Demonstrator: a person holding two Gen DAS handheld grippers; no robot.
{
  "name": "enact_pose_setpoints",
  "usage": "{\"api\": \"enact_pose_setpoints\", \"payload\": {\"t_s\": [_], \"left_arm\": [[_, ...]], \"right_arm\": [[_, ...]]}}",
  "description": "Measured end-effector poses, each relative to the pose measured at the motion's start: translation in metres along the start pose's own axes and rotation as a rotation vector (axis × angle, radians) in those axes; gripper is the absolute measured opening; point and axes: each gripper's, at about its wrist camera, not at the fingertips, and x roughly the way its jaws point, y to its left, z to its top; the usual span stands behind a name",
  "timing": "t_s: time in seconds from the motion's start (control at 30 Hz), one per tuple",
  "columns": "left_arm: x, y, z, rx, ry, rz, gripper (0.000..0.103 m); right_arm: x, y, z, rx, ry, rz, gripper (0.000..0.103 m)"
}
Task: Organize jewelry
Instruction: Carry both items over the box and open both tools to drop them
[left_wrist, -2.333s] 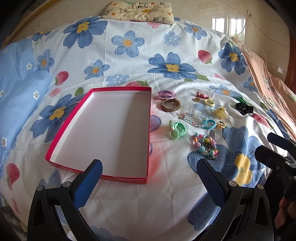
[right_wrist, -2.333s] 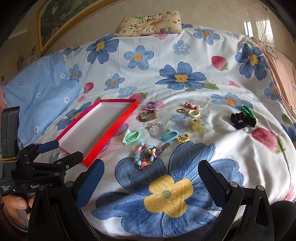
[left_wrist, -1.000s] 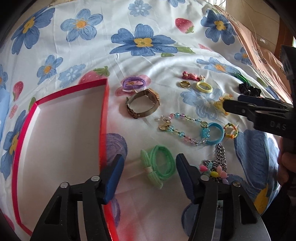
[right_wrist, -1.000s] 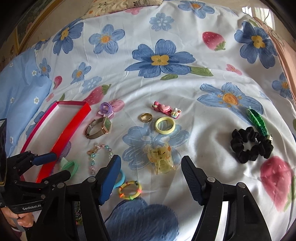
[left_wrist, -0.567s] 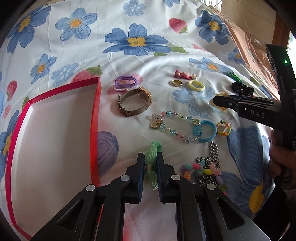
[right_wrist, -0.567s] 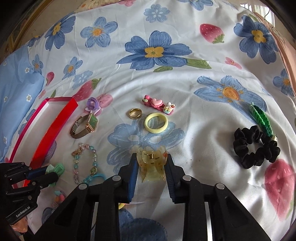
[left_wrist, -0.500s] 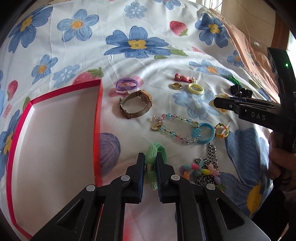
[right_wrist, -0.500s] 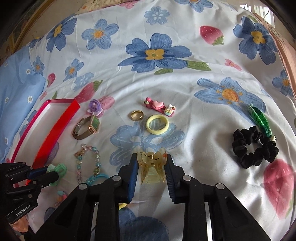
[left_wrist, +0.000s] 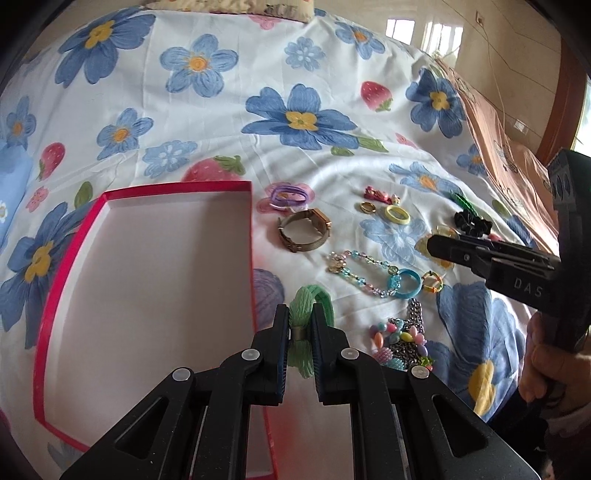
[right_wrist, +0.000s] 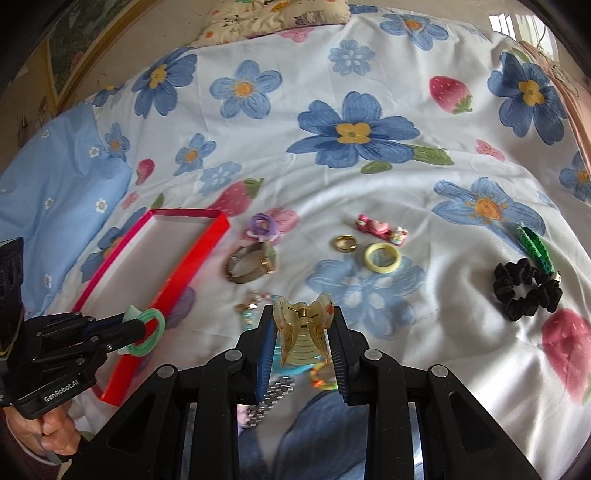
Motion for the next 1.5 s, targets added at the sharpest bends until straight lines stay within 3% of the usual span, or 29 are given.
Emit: {"api": "enact_pose_setpoints", "payload": {"t_s": [0.83, 1.5], "left_arm": [[-0.069, 0.088, -0.038, -0.206, -0.064, 0.133, 0.01], [-0.041, 0.136, -0.044, -0.302, -0.007, 0.182, 0.011]], "right_arm": [[0.026, 0.134, -0.007, -0.153, 0.034, 0.202, 0.028], [0.076, 0.198, -0.028, -0.242, 0.124, 0.288, 0.028]]}}
